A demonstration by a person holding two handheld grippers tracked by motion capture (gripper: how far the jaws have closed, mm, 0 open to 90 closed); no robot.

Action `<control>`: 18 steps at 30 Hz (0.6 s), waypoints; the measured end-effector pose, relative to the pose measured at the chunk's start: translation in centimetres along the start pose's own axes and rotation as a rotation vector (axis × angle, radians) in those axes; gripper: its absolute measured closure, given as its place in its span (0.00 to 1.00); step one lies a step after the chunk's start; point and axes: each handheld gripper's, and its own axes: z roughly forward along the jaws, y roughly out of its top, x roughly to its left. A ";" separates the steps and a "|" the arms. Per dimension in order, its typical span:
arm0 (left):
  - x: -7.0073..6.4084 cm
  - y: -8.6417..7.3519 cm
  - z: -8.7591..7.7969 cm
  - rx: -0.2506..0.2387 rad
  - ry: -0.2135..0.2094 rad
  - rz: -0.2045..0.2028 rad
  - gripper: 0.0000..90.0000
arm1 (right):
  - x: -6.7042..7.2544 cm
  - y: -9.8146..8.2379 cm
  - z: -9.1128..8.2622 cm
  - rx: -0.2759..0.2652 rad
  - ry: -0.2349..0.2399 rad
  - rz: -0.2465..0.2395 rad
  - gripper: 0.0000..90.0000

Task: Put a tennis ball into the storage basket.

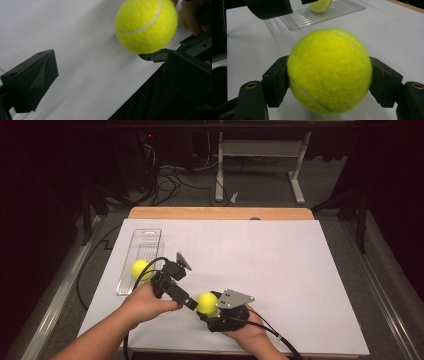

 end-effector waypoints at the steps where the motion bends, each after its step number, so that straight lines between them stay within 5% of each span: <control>1: 0.0 0.1 0.1 0.004 0.002 -0.005 0.01 | 0.1 0.0 0.0 0.002 0.001 0.003 0.31; 18: -1.2 0.6 1.2 0.058 0.012 0.006 0.01 | 0.6 0.0 0.4 0.007 0.017 -0.012 0.31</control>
